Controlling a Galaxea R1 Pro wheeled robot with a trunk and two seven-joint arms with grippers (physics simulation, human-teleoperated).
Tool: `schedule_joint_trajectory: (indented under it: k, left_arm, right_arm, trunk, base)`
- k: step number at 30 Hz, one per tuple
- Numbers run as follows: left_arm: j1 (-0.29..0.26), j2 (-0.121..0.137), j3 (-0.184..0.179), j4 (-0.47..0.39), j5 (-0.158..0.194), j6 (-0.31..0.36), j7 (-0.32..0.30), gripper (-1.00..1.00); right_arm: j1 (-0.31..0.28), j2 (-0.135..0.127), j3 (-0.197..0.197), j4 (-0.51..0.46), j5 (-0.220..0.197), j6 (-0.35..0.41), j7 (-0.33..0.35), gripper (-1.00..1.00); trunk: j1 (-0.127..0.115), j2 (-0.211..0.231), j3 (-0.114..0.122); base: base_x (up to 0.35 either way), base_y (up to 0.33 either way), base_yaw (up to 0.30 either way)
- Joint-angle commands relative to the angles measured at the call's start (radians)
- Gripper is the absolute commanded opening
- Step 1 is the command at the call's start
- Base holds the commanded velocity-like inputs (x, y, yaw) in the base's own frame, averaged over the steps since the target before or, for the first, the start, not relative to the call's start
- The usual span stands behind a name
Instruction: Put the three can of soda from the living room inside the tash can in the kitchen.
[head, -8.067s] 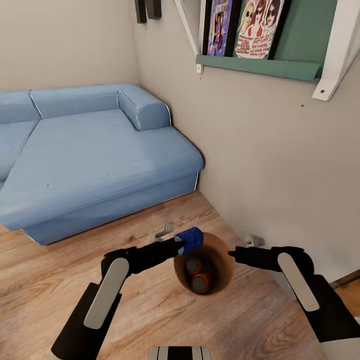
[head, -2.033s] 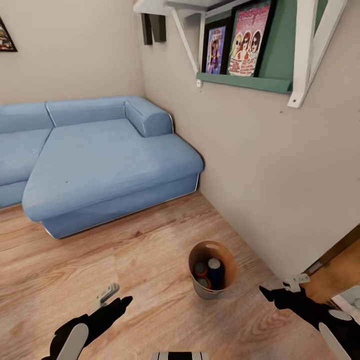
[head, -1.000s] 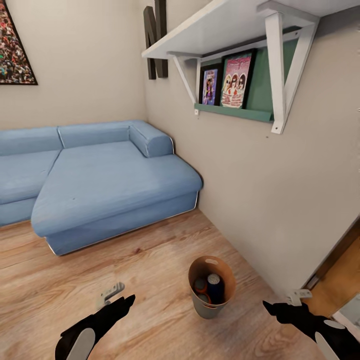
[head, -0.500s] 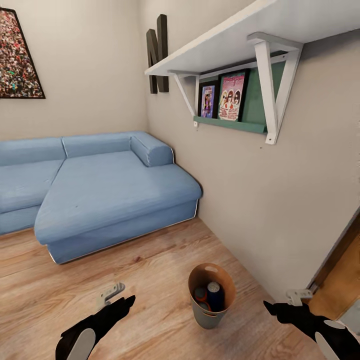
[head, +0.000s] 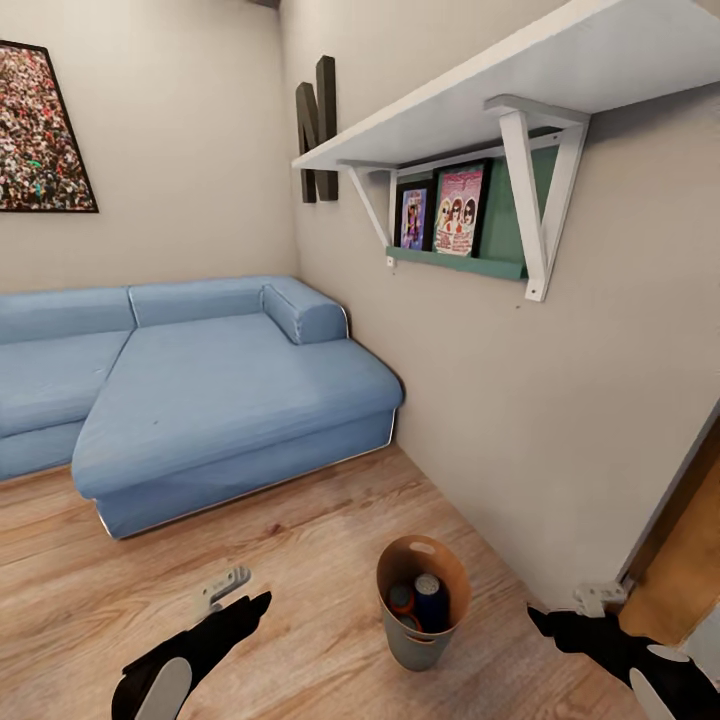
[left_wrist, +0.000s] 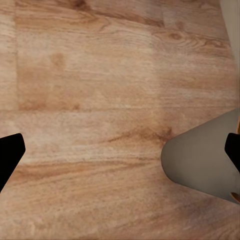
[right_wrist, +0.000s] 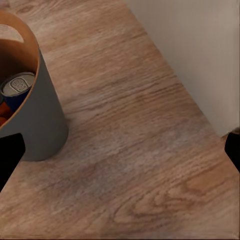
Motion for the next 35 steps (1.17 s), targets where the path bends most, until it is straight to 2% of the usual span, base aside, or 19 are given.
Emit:
schedule_joint_trajectory:
  k: [1, 5, 9, 11, 17, 35]
  left_arm:
    - [0.0, 0.0, 0.0, 0.0, 0.0, 0.0, -0.001, 1.0]
    - [0.0, 0.0, 0.001, 0.001, 0.0, 0.0, -0.002, 1.0]
    - [0.0, 0.0, 0.001, 0.001, 0.002, -0.003, -0.005, 1.0]
    - [0.0, 0.0, 0.0, 0.001, 0.003, -0.02, -0.005, 1.0]
    - [0.0, 0.0, 0.0, 0.007, 0.001, -0.051, -0.005, 1.0]
    - [0.0, 0.0, 0.001, 0.036, 0.0, -0.054, -0.007, 1.0]
  right_arm:
    - [0.0, 0.001, 0.0, 0.006, 0.0, 0.001, 0.0, 1.0]
    - [0.006, 0.008, 0.001, 0.051, 0.0, 0.007, 0.0, 1.0]
    - [0.012, 0.031, 0.006, 0.082, 0.0, 0.01, 0.001, 1.0]
    - [0.013, 0.035, 0.005, 0.087, 0.0, 0.011, 0.0, 1.0]
    - [0.013, 0.039, 0.006, 0.091, 0.0, 0.011, 0.001, 1.0]
    - [0.013, 0.04, 0.006, 0.091, 0.0, 0.012, 0.0, 1.0]
  trunk:
    - [0.0, 0.0, 0.0]
    - [0.0, 0.0, 0.0]
    - [0.0, 0.0, 0.0]
    - [0.0, 0.0, 0.0]
    - [0.0, 0.0, 0.0]
    - [0.0, 0.0, 0.0]
  base:
    - [0.0, 0.0, 0.0]
    - [0.0, 0.0, 0.0]
    - [0.0, 0.0, 0.0]
    - [0.0, 0.0, 0.0]
    - [0.0, 0.0, 0.0]
    - [0.0, 0.0, 0.0]
